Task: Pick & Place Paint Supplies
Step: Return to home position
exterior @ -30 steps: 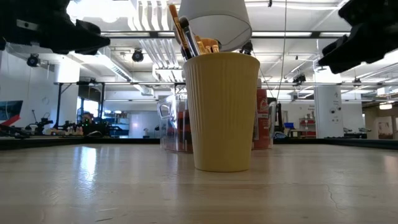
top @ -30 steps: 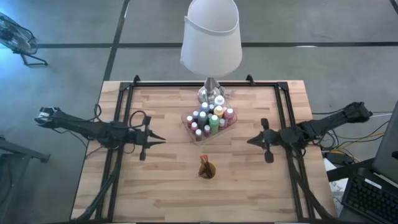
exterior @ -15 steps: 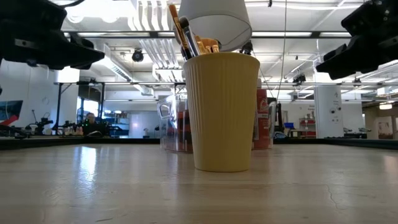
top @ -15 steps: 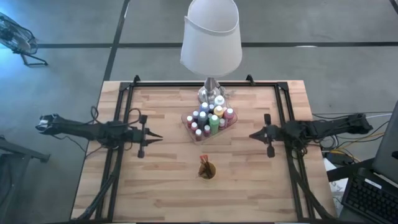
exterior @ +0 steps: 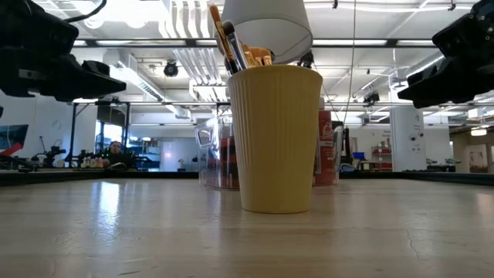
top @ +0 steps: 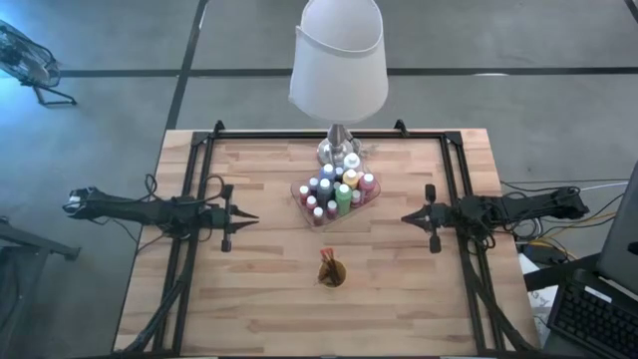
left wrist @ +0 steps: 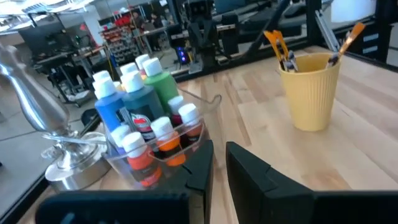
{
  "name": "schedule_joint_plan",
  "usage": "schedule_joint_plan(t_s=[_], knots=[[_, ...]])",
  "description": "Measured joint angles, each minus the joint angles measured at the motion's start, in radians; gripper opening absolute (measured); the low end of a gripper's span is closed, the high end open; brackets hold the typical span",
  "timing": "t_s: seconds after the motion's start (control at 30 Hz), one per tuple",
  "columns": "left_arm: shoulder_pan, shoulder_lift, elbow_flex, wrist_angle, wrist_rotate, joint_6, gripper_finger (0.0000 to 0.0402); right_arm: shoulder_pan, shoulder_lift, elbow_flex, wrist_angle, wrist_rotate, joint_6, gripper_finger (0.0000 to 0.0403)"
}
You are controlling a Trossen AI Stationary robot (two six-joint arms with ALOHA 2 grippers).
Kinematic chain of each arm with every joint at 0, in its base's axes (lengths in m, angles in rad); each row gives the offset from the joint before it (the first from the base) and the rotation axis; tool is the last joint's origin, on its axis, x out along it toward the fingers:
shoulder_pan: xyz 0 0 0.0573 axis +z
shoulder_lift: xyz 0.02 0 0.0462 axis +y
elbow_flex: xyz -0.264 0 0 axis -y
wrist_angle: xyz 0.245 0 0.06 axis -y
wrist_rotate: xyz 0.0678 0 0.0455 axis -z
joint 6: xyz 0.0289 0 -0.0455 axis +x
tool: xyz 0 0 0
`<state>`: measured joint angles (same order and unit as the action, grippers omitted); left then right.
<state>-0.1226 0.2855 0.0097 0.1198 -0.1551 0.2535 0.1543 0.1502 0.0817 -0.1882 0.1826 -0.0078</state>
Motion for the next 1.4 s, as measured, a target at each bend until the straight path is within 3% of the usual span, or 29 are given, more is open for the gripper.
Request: schedule_joint_plan(t_s=[1.4], knots=[[0.000, 0.000, -0.003, -0.024, 0.000, 0.001, 0.0048, 0.000, 0.009, -0.004, 0.003, 0.001, -0.019, 0.0008]])
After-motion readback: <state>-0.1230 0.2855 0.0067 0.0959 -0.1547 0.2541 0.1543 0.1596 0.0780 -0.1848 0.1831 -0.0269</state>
